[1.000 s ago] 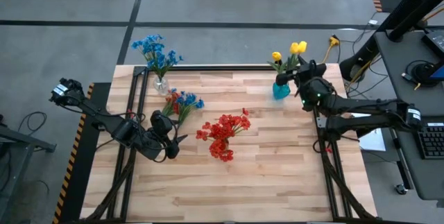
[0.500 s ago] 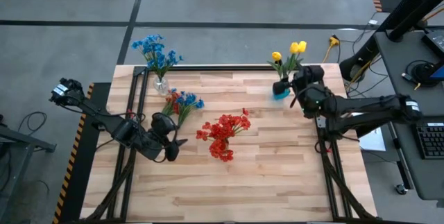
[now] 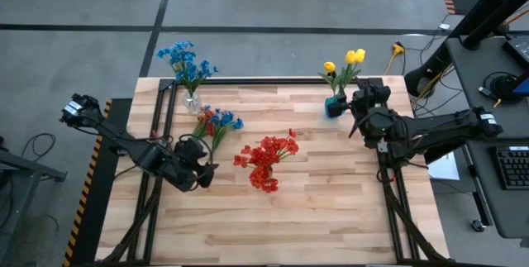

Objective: Sort flowers into vase by color
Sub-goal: Put the blue flowers into the transparent vase

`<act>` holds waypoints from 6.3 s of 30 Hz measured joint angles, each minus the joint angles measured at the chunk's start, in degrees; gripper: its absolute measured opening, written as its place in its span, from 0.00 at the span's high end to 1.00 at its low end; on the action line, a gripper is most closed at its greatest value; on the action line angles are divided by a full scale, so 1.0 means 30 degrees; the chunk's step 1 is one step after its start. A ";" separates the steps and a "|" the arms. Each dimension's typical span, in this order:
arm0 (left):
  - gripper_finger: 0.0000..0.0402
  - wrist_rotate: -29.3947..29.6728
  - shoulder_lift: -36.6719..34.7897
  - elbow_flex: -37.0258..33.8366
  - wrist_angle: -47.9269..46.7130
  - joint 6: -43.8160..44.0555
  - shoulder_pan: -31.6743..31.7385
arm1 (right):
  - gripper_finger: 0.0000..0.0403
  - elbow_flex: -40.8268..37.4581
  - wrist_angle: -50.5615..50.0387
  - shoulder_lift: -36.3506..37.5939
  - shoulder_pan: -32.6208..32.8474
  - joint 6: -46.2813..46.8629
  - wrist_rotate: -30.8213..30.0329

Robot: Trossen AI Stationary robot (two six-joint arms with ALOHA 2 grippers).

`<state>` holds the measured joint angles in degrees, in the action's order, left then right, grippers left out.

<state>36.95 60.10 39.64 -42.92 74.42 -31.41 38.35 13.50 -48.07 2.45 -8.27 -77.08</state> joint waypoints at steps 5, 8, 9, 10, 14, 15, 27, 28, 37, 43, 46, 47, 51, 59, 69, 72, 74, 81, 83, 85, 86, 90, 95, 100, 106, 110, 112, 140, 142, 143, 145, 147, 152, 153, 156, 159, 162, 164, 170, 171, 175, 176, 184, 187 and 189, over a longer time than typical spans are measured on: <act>0.26 -0.2344 0.1608 0.0000 -0.0444 0.0817 0.0175 | 0.42 0.0526 -0.0015 0.0000 0.1197 0.0056 -0.0013; 0.26 -0.3194 0.2501 0.0000 -0.0815 0.1397 0.0562 | 0.42 0.0833 -0.0018 0.0000 0.2024 0.0393 -0.0007; 0.26 -0.3438 0.2749 0.0000 -0.0842 0.1508 0.0750 | 0.42 0.0941 -0.0015 0.0000 0.2285 0.0437 0.0000; 0.26 -0.3710 0.2990 0.0000 -0.0850 0.1565 0.0974 | 0.42 0.1048 -0.0015 -0.0007 0.2533 0.0470 0.0006; 0.26 -0.4400 0.3840 0.0000 -0.0986 0.1364 0.2032 | 0.42 0.1657 0.0000 -0.0263 0.3463 0.0488 0.0204; 0.26 -0.4480 0.4051 0.0000 -0.1049 0.1066 0.2403 | 0.42 0.1858 -0.0007 -0.0436 0.3657 0.0478 0.0253; 0.26 -0.4853 0.6158 0.0000 -0.0976 -0.2479 0.5430 | 0.43 0.6348 -0.4704 -0.3672 0.4492 0.1539 0.0357; 0.26 -0.4855 0.6340 0.0000 -0.0926 -0.2523 0.5530 | 0.43 0.6882 -0.5740 -0.3877 0.4492 0.2092 0.0350; 0.37 -0.4722 0.8410 0.0000 -0.0019 -0.2585 0.6290 | 0.43 0.9742 -1.3951 -0.5331 0.4484 0.7938 0.0355; 0.53 -0.4657 0.9352 0.0059 0.0186 -0.2585 0.6711 | 0.43 0.9691 -1.4453 -0.5618 0.4484 0.8712 0.0755; 0.63 -0.4664 0.9446 0.0066 0.0404 -0.2582 0.6702 | 0.43 0.9533 -1.4478 -0.5634 0.4484 0.8878 0.0838; 0.67 -0.4676 0.9430 0.0056 0.0450 -0.2582 0.6708 | 0.43 0.9505 -1.4445 -0.5638 0.4484 0.8918 0.0838; 0.82 -0.4671 0.9253 0.0022 0.0474 -0.2582 0.6725 | 0.43 0.9374 -1.4439 -0.5632 0.4484 0.8918 0.0838; 0.98 -0.4664 0.9090 0.0000 0.0447 -0.2640 0.6730 | 0.43 0.9232 -1.4484 -0.5632 0.4484 0.9085 0.0838; 0.98 -0.4671 0.8304 -0.0007 0.0396 -0.2647 0.6635 | 0.43 0.9210 -1.4506 -0.5632 0.4484 0.9122 0.0852; 0.98 -0.4671 0.7359 -0.0007 0.0148 -0.2647 0.6484 | 0.43 0.9210 -1.4506 -0.5632 0.4484 0.9122 0.0856; 0.98 -0.4671 0.6561 -0.0007 -0.0341 -0.2654 0.6408 | 0.43 0.9210 -1.4506 -0.5632 0.4484 0.9122 0.0860; 0.98 -0.4495 0.3274 -0.0007 -0.1556 -0.3089 0.6316 | 0.43 0.9203 -1.4506 -0.5632 0.4484 0.9129 0.0874; 0.98 -0.4504 0.2330 -0.0007 -0.1542 -0.3748 0.6135 | 0.43 0.9203 -1.4506 -0.5632 0.4484 0.9129 0.0913; 0.98 -0.4497 0.1337 -0.0007 -0.1562 -0.4284 0.5957 | 0.43 0.9203 -1.4506 -0.5625 0.4481 0.9129 0.1072; 0.98 -0.4497 0.0837 -0.0007 -0.1564 -0.4502 0.5916 | 0.43 0.9203 -1.4499 -0.5625 0.4478 0.9135 0.1229; 0.98 -0.4349 -0.1159 -0.0007 -0.1552 -0.5186 0.5844 | 0.43 0.9203 -1.4506 -0.5625 0.4477 0.9136 0.1353; 0.98 -0.3736 -0.3304 -0.0007 -0.0577 -0.6509 0.5783 | 0.43 0.9203 -1.4499 -0.5625 0.4477 0.9129 0.1348; 0.98 -0.3486 -0.4762 -0.0007 0.1597 -0.8905 0.5783 | 0.43 0.9203 -1.4500 -0.5625 0.4477 0.9129 0.1348; 0.98 -0.2524 -0.6226 -0.0007 0.3894 -1.1460 0.5783 | 0.43 0.9203 -1.4492 -0.5625 0.4477 0.9071 0.1347; 0.98 -0.0271 -0.7104 -0.0007 0.4043 -1.2361 0.5783 | 0.43 0.9203 -1.4491 -0.5625 0.4477 0.9063 0.1343; 0.98 0.1525 -0.7408 -0.0007 0.4305 -1.3113 0.5783 | 0.43 0.9203 -1.4488 -0.5625 0.4477 0.9063 0.1341; 0.98 0.1785 -0.8685 -0.5527 2.5500 -3.2713 0.5786 | 0.43 1.1235 -1.2091 -0.5799 0.4484 0.3406 0.1412; 0.98 0.1162 -0.9127 -0.4833 2.5191 -3.3831 0.5793 | 0.43 1.2042 -1.0533 -0.6069 0.4468 0.1569 0.2569; 0.98 0.0656 -0.9279 -0.4488 2.4853 -3.4161 0.5812 | 0.43 1.2530 -0.9712 -0.6176 0.4436 0.0760 0.3853; 0.98 -0.0526 -0.9317 -0.3751 2.4325 -3.4506 0.5823 | 0.43 1.3643 -0.8724 -0.6710 0.4165 -0.0524 0.7121; 0.98 -0.1097 -0.9141 -0.3113 2.3987 -3.4646 0.5851 | 0.43 1.5140 -0.8733 -0.7516 0.3751 -0.1399 1.0596; 0.98 -0.1087 -0.8503 -0.1574 2.3638 -3.4566 0.5885 | 0.43 1.9307 -0.9910 -1.0770 0.2793 -0.3137 1.5328; 0.98 -0.0928 -0.8457 -0.1309 2.3425 -3.4552 0.5885 | 0.43 2.0186 -1.0118 -1.1500 0.2676 -0.3294 1.5625; 0.98 -0.0646 -0.8362 -0.0541 2.1967 -3.4387 0.5885 | 0.43 2.2628 -1.0462 -1.3425 0.2435 -0.4443 1.5785; 0.98 -0.0652 -0.8342 0.0074 2.0472 -3.4118 0.5885 | 0.43 2.5014 -1.0733 -1.5081 0.2206 -0.5126 1.6375; 0.98 -0.0661 -0.8216 0.0313 2.0287 -3.3938 0.5885 | 0.40 2.7159 -1.1470 -1.6477 0.1859 -0.5320 1.7790; 0.98 -0.0752 -0.8117 0.0372 2.0293 -3.3930 0.5885 | 0.36 2.8183 -1.1617 -1.7222 0.1610 -0.5447 1.8685; 0.98 -0.1786 -0.7629 0.0284 2.1746 -3.2105 0.5880 | 0.27 2.9932 -1.1456 -1.8755 0.0996 -0.5740 2.0449; 0.98 -0.1786 -0.7487 0.0284 2.2087 -3.1789 0.5878 | 0.26 3.0118 -1.1264 -1.8967 0.0910 -0.5740 2.0515; 0.98 -0.1808 -0.6662 0.0277 2.3762 -3.1618 0.5885 | 0.26 3.0608 -1.0318 -1.9862 0.0477 -0.5751 2.1389; 0.98 -0.1806 -0.6412 0.0277 2.4086 -3.1701 0.5885 | 0.26 3.0608 -0.9912 -2.0094 0.0357 -0.5752 2.1769; 0.98 -0.1619 -0.5597 0.0313 2.5378 -3.2598 0.5885 | 0.32 3.0794 -0.7341 -2.1012 -0.0453 -0.5450 2.2305; 0.98 -0.1592 -0.5496 0.0313 2.5272 -3.2635 0.5885 | 0.34 3.0848 -0.7206 -2.1170 -0.0823 -0.4693 2.3419; 0.98 -0.1568 -0.5459 0.0313 2.5328 -3.2649 0.5885 | 0.36 3.0848 -0.7100 -2.1342 -0.1068 -0.3931 2.4411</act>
<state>32.25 43.72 40.58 33.06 -23.53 -13.76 130.89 -7.80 -112.10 -0.76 -20.07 -3.84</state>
